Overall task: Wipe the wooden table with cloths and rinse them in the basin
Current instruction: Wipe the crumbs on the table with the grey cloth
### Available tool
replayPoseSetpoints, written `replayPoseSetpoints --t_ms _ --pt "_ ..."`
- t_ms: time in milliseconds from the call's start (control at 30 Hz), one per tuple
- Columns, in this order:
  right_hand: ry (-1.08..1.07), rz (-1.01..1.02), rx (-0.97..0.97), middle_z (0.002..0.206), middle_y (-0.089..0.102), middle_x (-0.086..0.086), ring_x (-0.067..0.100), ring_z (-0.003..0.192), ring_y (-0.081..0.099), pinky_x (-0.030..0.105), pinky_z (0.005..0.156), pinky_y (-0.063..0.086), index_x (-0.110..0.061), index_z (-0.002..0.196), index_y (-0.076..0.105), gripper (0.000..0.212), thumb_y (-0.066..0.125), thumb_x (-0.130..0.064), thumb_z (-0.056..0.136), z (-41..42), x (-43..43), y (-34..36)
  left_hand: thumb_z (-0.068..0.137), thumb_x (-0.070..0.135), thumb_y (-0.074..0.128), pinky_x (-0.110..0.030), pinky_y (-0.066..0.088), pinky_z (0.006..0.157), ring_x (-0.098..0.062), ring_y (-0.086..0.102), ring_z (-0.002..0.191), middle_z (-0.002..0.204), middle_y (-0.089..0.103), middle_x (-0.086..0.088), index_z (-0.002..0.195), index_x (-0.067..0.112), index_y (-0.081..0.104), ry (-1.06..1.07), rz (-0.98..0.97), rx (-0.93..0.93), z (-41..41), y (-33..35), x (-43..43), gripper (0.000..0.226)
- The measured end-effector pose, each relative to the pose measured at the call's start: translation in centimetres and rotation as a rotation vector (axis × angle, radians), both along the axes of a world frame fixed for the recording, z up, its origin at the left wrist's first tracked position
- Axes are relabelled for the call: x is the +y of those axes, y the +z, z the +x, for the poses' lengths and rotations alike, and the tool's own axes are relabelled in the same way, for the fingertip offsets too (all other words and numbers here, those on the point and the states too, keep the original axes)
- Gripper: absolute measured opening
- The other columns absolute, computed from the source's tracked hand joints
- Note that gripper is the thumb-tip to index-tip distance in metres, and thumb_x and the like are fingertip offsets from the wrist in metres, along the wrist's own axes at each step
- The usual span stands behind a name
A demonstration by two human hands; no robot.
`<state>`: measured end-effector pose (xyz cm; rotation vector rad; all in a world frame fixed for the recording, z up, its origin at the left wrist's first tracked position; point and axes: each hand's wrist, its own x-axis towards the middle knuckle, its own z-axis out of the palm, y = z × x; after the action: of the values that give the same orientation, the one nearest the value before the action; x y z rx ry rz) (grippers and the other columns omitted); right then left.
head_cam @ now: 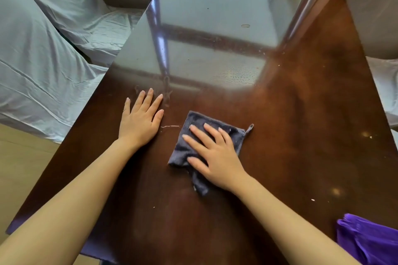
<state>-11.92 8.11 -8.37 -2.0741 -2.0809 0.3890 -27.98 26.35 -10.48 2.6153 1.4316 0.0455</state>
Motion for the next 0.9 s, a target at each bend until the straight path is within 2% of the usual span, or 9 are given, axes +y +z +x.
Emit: replayPoseSetpoints --t_ms 67,167,233,367,567,700,767,833,900 --pt "0.037 -0.018 0.001 0.156 0.023 -0.009 0.023 0.145 0.016 0.046 0.117 0.006 -0.037 0.144 0.028 0.055 0.042 -0.047 0.092 -0.7 -2.2 0.3 0.096 0.042 0.02 -0.044 -0.002 0.118 -0.015 0.0 0.147 0.159 0.007 0.002 0.146 0.032 0.012 0.011 -0.014 -0.009 -1.0 0.1 -0.9 0.052" --pt "0.049 0.11 0.021 0.14 0.052 -0.004 0.027 0.127 0.049 0.048 0.109 0.033 -0.025 0.128 0.056 0.045 0.059 -0.032 0.083 -1.4 -5.5 0.7 0.096 0.041 0.021 -0.044 0.0 0.119 -0.018 0.002 0.147 0.159 0.009 0.0 0.146 0.031 0.014 0.04 -0.023 -0.029 -3.3 0.3 -2.8 0.052" --pt "0.029 0.232 0.028 0.125 0.064 -0.004 0.025 0.11 0.06 0.042 0.1 0.045 -0.017 0.115 0.066 0.035 0.06 -0.025 0.081 -1.2 -7.0 0.6 0.096 0.041 0.023 -0.044 -0.001 0.118 -0.017 0.002 0.147 0.159 0.009 0.0 0.147 0.03 0.013 0.075 -0.022 -0.027 -4.9 0.5 -4.5 0.052" --pt "-0.02 0.28 0.034 0.116 0.069 -0.001 0.028 0.098 0.064 0.039 0.091 0.045 -0.012 0.111 0.068 0.031 0.056 -0.024 0.085 1.3 -8.0 0.9 0.096 0.044 0.024 -0.044 -0.003 0.118 -0.015 0.0 0.147 0.159 0.006 0.001 0.147 0.03 0.011 0.11 -0.01 0.007 -7.2 0.4 -7.6 0.054" --pt "-0.181 0.265 0.025 0.121 0.066 0.005 0.033 0.101 0.06 0.049 0.088 0.049 -0.01 0.118 0.063 0.037 0.065 -0.013 0.082 7.9 -8.1 2.1 0.096 0.044 0.026 -0.044 -0.004 0.118 -0.014 0.0 0.147 0.159 0.006 0.002 0.147 0.03 0.012 0.156 -0.002 0.007 -8.3 0.3 -9.6 0.055" --pt "-0.261 0.191 -0.047 0.126 0.064 0.006 0.037 0.103 0.057 0.055 0.087 0.048 -0.015 0.122 0.061 0.041 0.056 -0.028 0.083 11.9 -9.7 2.2 0.095 0.045 0.025 -0.044 -0.004 0.118 -0.014 -0.001 0.147 0.16 0.005 0.001 0.147 0.029 0.011 0.163 -0.009 0.011 -8.3 0.2 -9.8 0.056" --pt "-0.259 0.101 -0.119 0.134 0.058 0.008 0.039 0.117 0.053 0.056 0.093 0.042 -0.018 0.126 0.058 0.049 0.044 -0.041 0.085 12.4 -10.7 1.8 0.095 0.046 0.024 -0.044 -0.003 0.118 -0.015 0.0 0.147 0.16 0.005 0.0 0.147 0.029 0.011 0.168 -0.002 0.017 -8.5 0.2 -10.2 0.057" --pt "-0.266 0.015 -0.122 0.146 0.043 0.008 0.036 0.135 0.037 0.055 0.105 0.03 -0.024 0.134 0.05 0.059 0.028 -0.049 0.086 12.2 -11.4 1.1 0.095 0.047 0.025 -0.045 -0.003 0.118 -0.015 0.001 0.147 0.159 0.007 0.0 0.147 0.028 0.012 0.167 0.011 0.019 -8.8 0.1 -10.8 0.057" --pt "-0.301 -0.029 -0.095 0.155 0.029 0.005 0.03 0.144 0.02 0.05 0.113 0.018 -0.028 0.14 0.039 0.064 0.019 -0.054 0.085 11.5 -11.8 0.5 0.095 0.046 0.027 -0.045 -0.002 0.118 -0.016 0.002 0.147 0.159 0.008 -0.001 0.147 0.028 0.013 0.162 0.022 0.015 -9.1 0.0 -11.2 0.057"
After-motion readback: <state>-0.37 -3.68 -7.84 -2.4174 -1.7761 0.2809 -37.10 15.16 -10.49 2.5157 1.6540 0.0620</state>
